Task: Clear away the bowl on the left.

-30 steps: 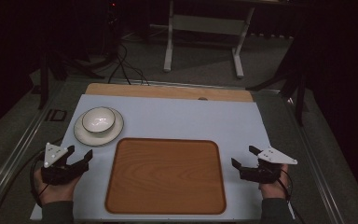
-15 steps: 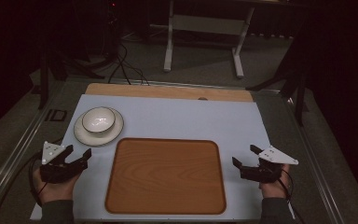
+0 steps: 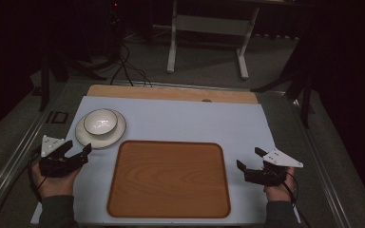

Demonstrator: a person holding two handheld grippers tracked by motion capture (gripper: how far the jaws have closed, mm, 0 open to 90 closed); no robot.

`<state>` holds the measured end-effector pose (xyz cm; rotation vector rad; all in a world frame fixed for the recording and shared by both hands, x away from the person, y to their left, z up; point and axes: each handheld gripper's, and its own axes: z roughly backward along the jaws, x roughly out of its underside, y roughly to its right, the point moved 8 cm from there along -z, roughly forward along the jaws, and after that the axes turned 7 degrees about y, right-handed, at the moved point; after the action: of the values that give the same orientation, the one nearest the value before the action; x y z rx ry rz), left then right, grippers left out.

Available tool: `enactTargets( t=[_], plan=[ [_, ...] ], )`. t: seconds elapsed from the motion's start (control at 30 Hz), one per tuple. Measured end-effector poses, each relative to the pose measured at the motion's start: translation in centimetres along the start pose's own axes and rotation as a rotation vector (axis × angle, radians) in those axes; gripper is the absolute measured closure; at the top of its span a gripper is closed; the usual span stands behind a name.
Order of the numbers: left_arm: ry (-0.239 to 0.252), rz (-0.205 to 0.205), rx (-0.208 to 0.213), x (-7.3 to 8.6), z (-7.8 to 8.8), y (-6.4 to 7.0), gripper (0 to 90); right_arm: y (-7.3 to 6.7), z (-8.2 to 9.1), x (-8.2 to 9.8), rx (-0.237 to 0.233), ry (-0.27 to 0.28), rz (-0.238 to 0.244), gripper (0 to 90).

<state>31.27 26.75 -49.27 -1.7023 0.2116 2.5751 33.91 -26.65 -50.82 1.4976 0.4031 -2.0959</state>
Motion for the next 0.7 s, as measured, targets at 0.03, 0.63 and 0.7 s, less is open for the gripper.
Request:
enactTargets(
  t=[0.03, 0.63, 0.7],
  plan=[
    [0.001, 0.001, 0.001, -0.1, -0.1, 0.0, 34.5, 0.0, 0.0, 0.0, 0.000, 0.000, 0.001, 13.7],
    [0.020, -0.003, -0.005, -2.5, -1.7, -0.8, 34.5, 0.1, 0.0, -0.2, 0.005, 0.007, 0.000, 13.7],
    [0.023, -0.004, -0.006, -2.8, -1.9, -0.9, 34.4, 0.2, 0.1, -0.2, 0.009, 0.010, -0.002, 13.7]
  ],
)
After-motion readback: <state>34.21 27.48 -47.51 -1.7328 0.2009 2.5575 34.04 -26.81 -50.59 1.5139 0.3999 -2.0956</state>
